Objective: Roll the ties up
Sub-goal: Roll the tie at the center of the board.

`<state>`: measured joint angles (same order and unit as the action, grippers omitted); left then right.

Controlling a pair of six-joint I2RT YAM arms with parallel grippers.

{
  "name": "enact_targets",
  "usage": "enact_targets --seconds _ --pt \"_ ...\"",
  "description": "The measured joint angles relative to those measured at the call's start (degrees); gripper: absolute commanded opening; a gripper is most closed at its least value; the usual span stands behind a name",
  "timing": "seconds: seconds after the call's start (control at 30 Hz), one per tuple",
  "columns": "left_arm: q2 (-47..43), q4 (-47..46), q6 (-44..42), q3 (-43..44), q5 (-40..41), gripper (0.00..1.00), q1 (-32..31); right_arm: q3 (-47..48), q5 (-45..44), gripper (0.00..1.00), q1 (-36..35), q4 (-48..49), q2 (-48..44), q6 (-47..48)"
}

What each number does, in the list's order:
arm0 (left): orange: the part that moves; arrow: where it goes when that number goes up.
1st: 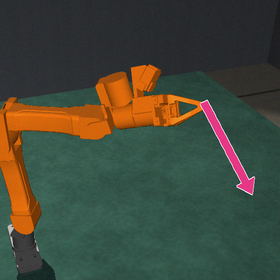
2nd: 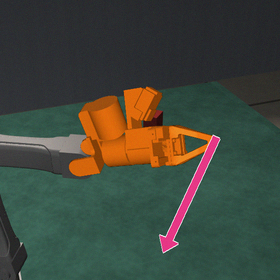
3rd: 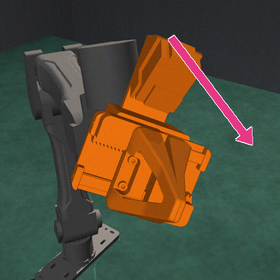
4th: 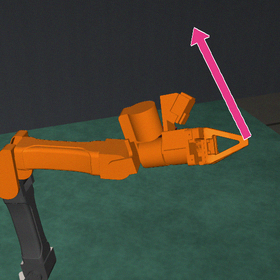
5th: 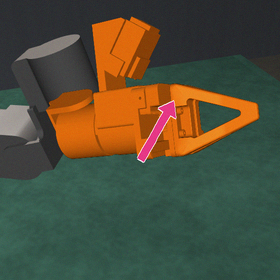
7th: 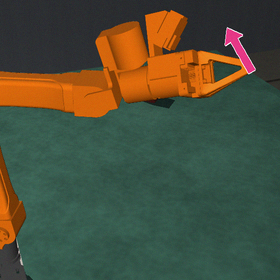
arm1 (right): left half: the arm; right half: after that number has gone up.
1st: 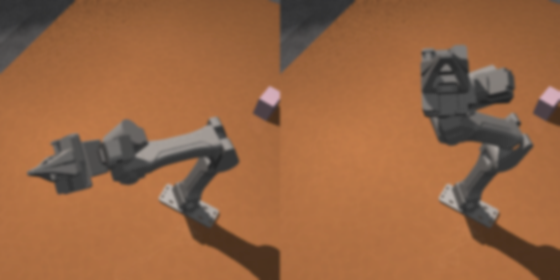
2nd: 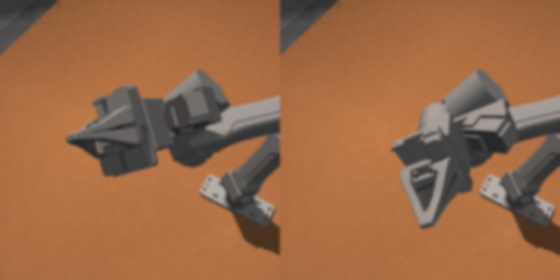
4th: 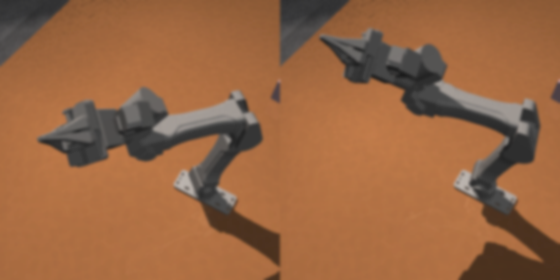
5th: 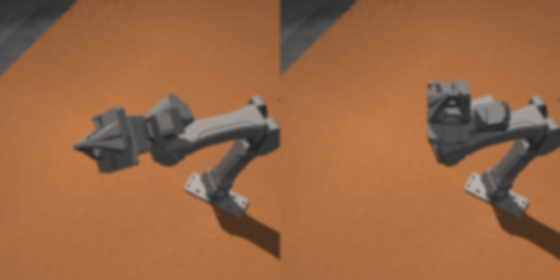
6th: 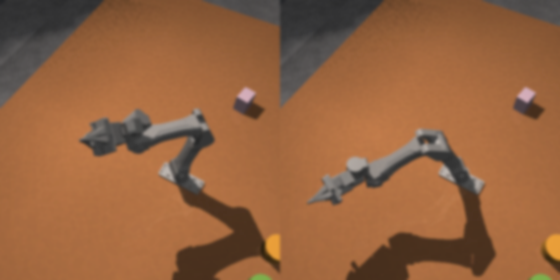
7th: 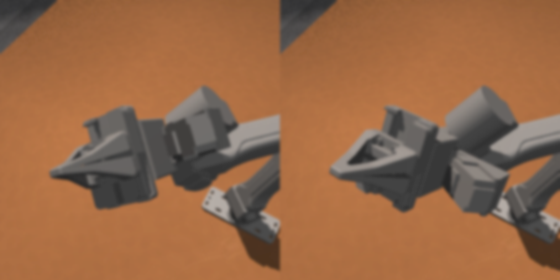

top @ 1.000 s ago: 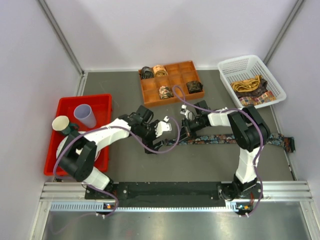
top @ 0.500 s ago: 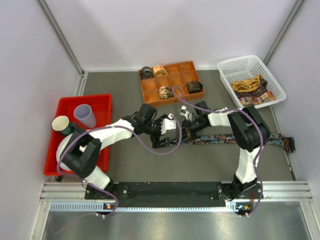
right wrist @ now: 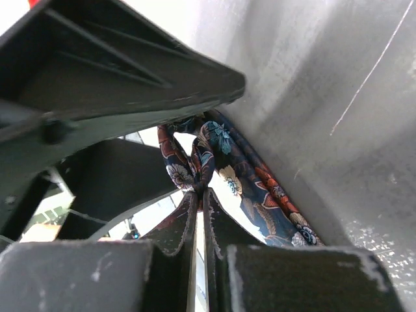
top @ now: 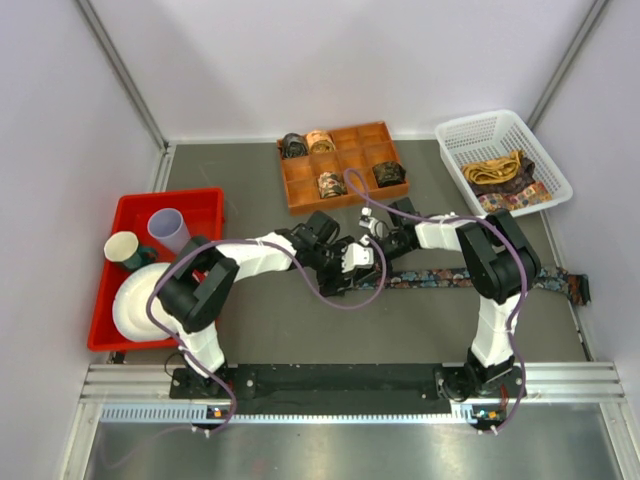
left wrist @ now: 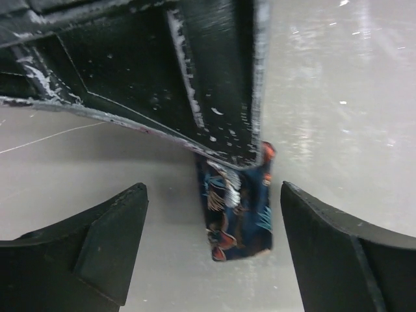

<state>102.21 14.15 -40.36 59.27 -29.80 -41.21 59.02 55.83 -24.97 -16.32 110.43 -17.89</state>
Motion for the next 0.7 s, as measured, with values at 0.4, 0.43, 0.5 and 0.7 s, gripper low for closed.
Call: enact_targets --seconds 0.4,0.43,0.5,0.7 --pt "1.9 2.2 -0.3 1.8 1.7 0.37 -0.7 2.9 0.2 0.0 0.9 -3.6 2.1 2.4" --pt "1.9 2.4 -0.5 1.9 1.6 0.36 -0.8 3.0 0.1 0.0 0.9 -3.7 2.5 2.5" --pt "1.9 2.7 -0.7 2.0 1.6 0.39 -0.8 3.0 -0.3 0.0 0.9 -3.9 3.1 2.5" --pt "1.8 3.9 -1.7 2.2 1.8 0.61 -0.8 3.0 -2.1 0.0 0.9 -3.8 4.1 2.4"
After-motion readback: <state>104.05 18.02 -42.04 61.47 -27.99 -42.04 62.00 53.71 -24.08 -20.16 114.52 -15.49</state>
